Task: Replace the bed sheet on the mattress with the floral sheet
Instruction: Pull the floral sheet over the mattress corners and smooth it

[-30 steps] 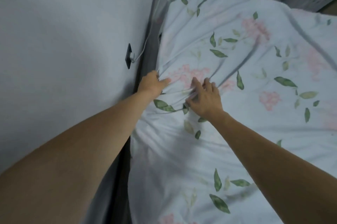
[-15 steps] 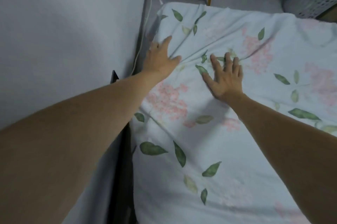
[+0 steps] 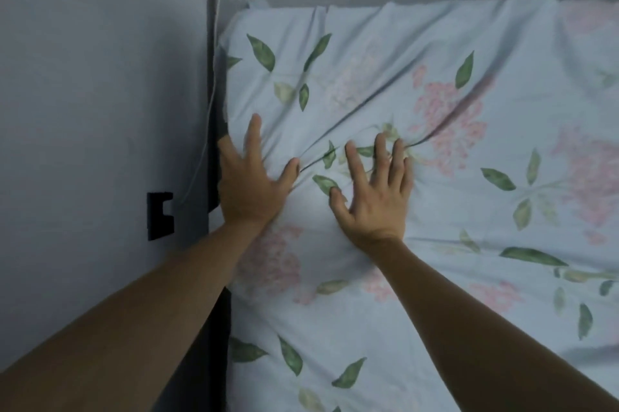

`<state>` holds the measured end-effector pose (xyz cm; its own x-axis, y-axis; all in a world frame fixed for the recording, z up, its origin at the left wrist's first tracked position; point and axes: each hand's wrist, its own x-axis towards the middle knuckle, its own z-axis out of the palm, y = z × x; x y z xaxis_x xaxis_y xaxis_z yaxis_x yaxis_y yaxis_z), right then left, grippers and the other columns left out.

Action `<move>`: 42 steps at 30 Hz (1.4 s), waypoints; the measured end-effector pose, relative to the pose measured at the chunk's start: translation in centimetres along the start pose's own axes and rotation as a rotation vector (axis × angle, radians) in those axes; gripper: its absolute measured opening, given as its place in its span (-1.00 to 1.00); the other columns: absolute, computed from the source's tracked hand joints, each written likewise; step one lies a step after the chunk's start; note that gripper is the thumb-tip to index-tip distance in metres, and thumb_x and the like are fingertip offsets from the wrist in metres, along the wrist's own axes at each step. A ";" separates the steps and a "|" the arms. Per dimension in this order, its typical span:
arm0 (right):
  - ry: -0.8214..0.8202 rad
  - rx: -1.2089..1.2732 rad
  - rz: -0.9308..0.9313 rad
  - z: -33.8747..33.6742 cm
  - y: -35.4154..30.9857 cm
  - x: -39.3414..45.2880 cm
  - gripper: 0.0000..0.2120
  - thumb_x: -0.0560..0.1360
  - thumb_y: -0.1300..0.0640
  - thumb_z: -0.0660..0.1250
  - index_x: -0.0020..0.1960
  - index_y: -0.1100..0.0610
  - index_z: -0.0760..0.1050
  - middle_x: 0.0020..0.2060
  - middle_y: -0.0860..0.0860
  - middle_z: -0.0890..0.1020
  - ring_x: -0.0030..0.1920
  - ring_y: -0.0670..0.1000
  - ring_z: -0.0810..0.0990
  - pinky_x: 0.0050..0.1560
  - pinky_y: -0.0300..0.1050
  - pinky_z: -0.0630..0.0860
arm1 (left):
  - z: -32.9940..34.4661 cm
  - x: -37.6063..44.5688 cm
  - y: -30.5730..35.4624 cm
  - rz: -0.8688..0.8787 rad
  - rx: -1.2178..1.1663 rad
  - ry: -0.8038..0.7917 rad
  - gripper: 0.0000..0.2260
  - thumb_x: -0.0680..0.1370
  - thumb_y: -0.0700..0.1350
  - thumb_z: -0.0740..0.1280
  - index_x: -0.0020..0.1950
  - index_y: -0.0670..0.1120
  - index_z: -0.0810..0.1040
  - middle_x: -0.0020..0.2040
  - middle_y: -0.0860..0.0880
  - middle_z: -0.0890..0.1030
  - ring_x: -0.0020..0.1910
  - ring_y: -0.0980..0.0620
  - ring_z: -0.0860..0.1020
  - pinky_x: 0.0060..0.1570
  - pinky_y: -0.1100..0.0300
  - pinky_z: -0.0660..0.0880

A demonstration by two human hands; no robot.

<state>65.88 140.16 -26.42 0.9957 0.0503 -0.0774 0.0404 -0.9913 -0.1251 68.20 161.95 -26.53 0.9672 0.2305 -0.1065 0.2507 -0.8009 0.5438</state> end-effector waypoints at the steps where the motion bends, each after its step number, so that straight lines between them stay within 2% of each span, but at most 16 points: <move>1: -0.017 -0.008 0.001 0.0 -0.1 0.1 -0.24 0.55 -0.33 0.16 0.67 -0.12 0.08 0.67 0.17 0.00 0.65 0.32 -0.12 0.59 0.34 -0.04 | -0.1 0.1 0.1 -0.018 -0.001 -0.018 -0.17 0.51 0.34 0.36 0.67 0.12 0.09 0.42 -0.18 0.28 0.34 -0.20 0.40 0.13 -0.14 0.55; 6: -0.108 -0.027 -0.012 -0.2 0.0 0.4 -0.21 0.54 -0.34 0.17 0.68 -0.07 0.08 0.66 0.24 0.02 0.63 0.40 -0.10 0.56 0.41 -0.03 | -0.4 0.5 0.6 -0.092 0.000 -0.087 -0.15 0.52 0.35 0.35 0.69 0.14 0.03 0.48 -0.19 0.24 0.43 -0.21 0.34 0.14 -0.21 0.57; 14: -0.114 0.002 -0.020 0.1 0.4 0.8 -0.20 0.48 -0.31 0.30 0.64 -0.06 0.22 0.64 0.26 0.10 0.62 0.42 -0.03 0.54 0.46 0.02 | 0.3 0.8 0.2 -0.123 -0.010 -0.114 -0.14 0.49 0.37 0.29 0.69 0.14 0.03 0.48 -0.23 0.24 0.41 -0.25 0.35 0.11 -0.24 0.55; 23: -0.160 -0.003 -0.006 -1.3 -0.2 1.0 -0.21 0.49 -0.33 0.28 0.64 -0.08 0.21 0.64 0.24 0.10 0.63 0.39 -0.05 0.57 0.41 0.00 | -0.9 1.0 0.5 -0.098 0.000 -0.099 -0.16 0.49 0.35 0.32 0.69 0.09 0.11 0.42 -0.23 0.28 0.36 -0.26 0.38 0.19 -0.17 0.52; 25: -0.161 0.055 0.020 -3.0 -0.8 1.1 -0.26 0.50 -0.29 0.30 0.61 -0.09 0.27 0.61 0.21 0.18 0.61 0.37 0.05 0.55 0.38 0.07 | -2.2 0.9 0.9 -0.101 -0.044 -0.121 -0.16 0.49 0.36 0.33 0.68 0.09 0.14 0.40 -0.22 0.29 0.35 -0.27 0.40 0.20 -0.17 0.53; 26: -0.145 0.096 0.049 -4.1 -1.1 1.7 -0.31 0.50 -0.25 0.33 0.58 -0.08 0.32 0.57 0.19 0.25 0.57 0.36 0.16 0.50 0.37 0.17 | -3.1 1.3 1.2 -0.085 -0.086 -0.125 -0.18 0.48 0.35 0.34 0.66 0.08 0.18 0.40 -0.21 0.30 0.34 -0.26 0.41 0.19 -0.18 0.53; 28: -0.067 0.165 0.096 -6.2 -1.3 4.5 -0.41 0.52 -0.15 0.35 0.50 -0.04 0.37 0.44 0.13 0.37 0.40 0.27 0.35 0.35 0.30 0.33 | -4.8 4.1 2.0 -0.017 -0.123 -0.082 -0.23 0.51 0.30 0.37 0.62 0.02 0.25 0.39 -0.21 0.33 0.29 -0.24 0.44 0.19 -0.14 0.52; 29: -0.007 0.181 0.095 -6.9 -1.2 6.5 -0.44 0.53 -0.11 0.35 0.49 -0.01 0.36 0.41 0.13 0.39 0.36 0.25 0.38 0.32 0.25 0.35 | -5.4 6.5 2.5 0.016 -0.112 -0.038 -0.26 0.52 0.25 0.40 0.61 -0.02 0.26 0.38 -0.21 0.35 0.28 -0.23 0.44 0.21 -0.10 0.50; 31: 0.068 0.210 0.056 -8.0 -0.7 11.7 -0.38 0.53 -0.05 0.34 0.55 0.02 0.32 0.47 0.17 0.35 0.41 0.26 0.36 0.39 0.23 0.31 | -5.8 12.9 3.6 0.046 -0.075 0.004 -0.29 0.54 0.16 0.42 0.61 -0.02 0.25 0.39 -0.20 0.38 0.31 -0.22 0.42 0.26 -0.07 0.44; 33: 0.049 0.170 0.014 -8.3 0.1 17.7 -0.32 0.55 -0.10 0.29 0.63 -0.02 0.20 0.56 0.20 0.25 0.54 0.28 0.23 0.51 0.23 0.18 | -5.8 19.1 4.2 0.058 -0.040 -0.074 -0.36 0.57 0.11 0.40 0.60 0.00 0.31 0.39 -0.20 0.43 0.33 -0.23 0.41 0.28 -0.07 0.42; 35: -0.009 0.115 0.017 -8.0 0.8 22.8 -0.34 0.57 -0.13 0.29 0.62 -0.03 0.23 0.53 0.21 0.33 0.54 0.30 0.25 0.54 0.25 0.16 | -5.6 23.0 4.3 0.111 0.021 -0.168 -0.57 0.62 0.02 0.39 0.46 -0.07 0.53 0.27 -0.20 0.56 0.27 -0.26 0.49 0.19 -0.04 0.46; 36: -0.039 0.117 0.001 -7.7 1.1 24.9 -0.41 0.56 -0.10 0.32 0.56 0.00 0.35 0.44 0.20 0.46 0.46 0.31 0.36 0.49 0.24 0.25 | -5.7 23.9 4.3 0.171 0.054 -0.171 -0.71 0.62 -0.05 0.39 0.31 -0.12 0.65 0.17 -0.19 0.62 0.19 -0.26 0.54 0.08 -0.02 0.48; 38: -0.053 0.170 -0.070 -7.5 1.7 27.3 -0.66 0.51 -0.02 0.37 0.24 0.07 0.62 0.12 0.13 0.65 0.18 0.29 0.57 0.22 0.15 0.49 | -6.2 24.6 4.4 0.309 0.077 -0.106 -0.89 0.61 -0.19 0.38 0.01 -0.18 0.69 -0.03 -0.15 0.63 0.03 -0.24 0.56 -0.12 0.01 0.45; 40: -0.044 0.225 -0.107 -8.0 1.2 28.5 -0.88 0.49 0.10 0.39 -0.02 0.11 0.65 -0.07 0.07 0.65 0.00 0.22 0.60 -0.05 0.04 0.52 | -7.2 25.5 4.3 0.318 0.071 -0.036 -0.91 0.59 -0.25 0.36 -0.09 -0.18 0.63 -0.08 -0.14 0.60 -0.03 -0.20 0.55 -0.20 0.05 0.38; 42: -0.052 0.249 -0.125 -8.8 -0.4 29.9 -0.95 0.49 0.18 0.40 -0.07 0.14 0.62 -0.08 0.07 0.65 -0.03 0.19 0.60 -0.13 0.00 0.46 | -8.6 27.8 3.8 0.254 0.109 0.011 -0.92 0.60 -0.26 0.33 -0.09 -0.18 0.58 -0.07 -0.15 0.58 -0.05 -0.20 0.53 -0.20 0.10 0.29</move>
<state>96.36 141.00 -19.97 0.9784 0.1831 -0.0959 0.1347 -0.9168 -0.3759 95.65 170.09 -20.24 0.9993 0.0199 0.0313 0.0033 -0.8884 0.4592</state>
